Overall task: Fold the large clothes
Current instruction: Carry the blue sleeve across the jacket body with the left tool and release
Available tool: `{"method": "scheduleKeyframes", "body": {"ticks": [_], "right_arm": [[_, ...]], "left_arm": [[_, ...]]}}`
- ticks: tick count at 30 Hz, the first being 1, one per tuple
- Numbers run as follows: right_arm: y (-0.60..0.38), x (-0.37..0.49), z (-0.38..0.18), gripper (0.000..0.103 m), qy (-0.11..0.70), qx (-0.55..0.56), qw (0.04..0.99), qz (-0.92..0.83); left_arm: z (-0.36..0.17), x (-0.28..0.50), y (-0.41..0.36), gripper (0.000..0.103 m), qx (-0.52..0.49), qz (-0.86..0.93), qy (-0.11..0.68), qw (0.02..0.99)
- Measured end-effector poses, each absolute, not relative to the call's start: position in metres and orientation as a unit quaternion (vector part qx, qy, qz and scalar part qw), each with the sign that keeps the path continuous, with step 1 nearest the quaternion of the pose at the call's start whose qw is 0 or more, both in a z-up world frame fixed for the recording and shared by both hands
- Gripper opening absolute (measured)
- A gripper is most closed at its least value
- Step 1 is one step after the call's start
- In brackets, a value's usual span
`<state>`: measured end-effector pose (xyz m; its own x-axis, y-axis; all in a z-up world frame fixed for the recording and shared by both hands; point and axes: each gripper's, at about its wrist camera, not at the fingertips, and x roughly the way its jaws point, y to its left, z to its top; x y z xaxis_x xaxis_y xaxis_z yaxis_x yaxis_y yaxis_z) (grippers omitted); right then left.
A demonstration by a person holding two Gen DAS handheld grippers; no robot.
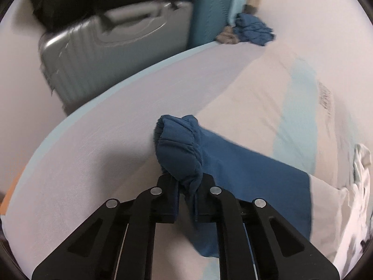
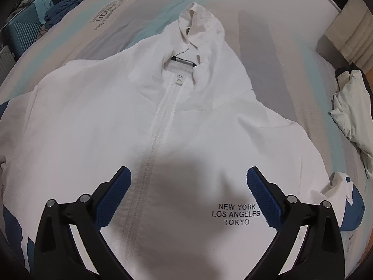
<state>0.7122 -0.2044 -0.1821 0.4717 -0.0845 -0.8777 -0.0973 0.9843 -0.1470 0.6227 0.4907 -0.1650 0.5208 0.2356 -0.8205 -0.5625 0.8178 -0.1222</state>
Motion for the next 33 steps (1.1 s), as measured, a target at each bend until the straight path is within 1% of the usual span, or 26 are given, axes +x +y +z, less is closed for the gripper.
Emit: {"method": "scheduleKeyframes", "body": {"ticks": [4, 9, 13, 18, 27, 33], "right_arm": [[-0.209, 0.706, -0.173, 0.096, 0.509, -0.082, 0.857, -0.003], [-0.218, 0.691, -0.153, 0.096, 0.506, -0.077, 0.859, -0.017], [-0.230, 0.678, -0.130, 0.096, 0.503, -0.067, 0.861, -0.031], [-0.252, 0.666, -0.109, 0.096, 0.504, -0.060, 0.861, -0.044], [-0.307, 0.643, -0.102, 0.096, 0.490, -0.035, 0.870, -0.038], [-0.358, 0.630, -0.110, 0.096, 0.476, -0.022, 0.879, -0.027]], "left_arm": [[-0.147, 0.629, 0.460, 0.006, -0.186, 0.204, 0.418, 0.866], [-0.127, 0.644, 0.401, 0.006, -0.163, 0.158, 0.413, 0.882], [-0.110, 0.657, 0.342, 0.005, -0.159, 0.109, 0.414, 0.889], [-0.106, 0.667, 0.258, 0.006, -0.147, 0.053, 0.425, 0.891], [-0.103, 0.680, 0.128, 0.006, -0.135, 0.016, 0.440, 0.888], [-0.095, 0.687, 0.044, 0.006, -0.116, 0.008, 0.426, 0.897]]}}
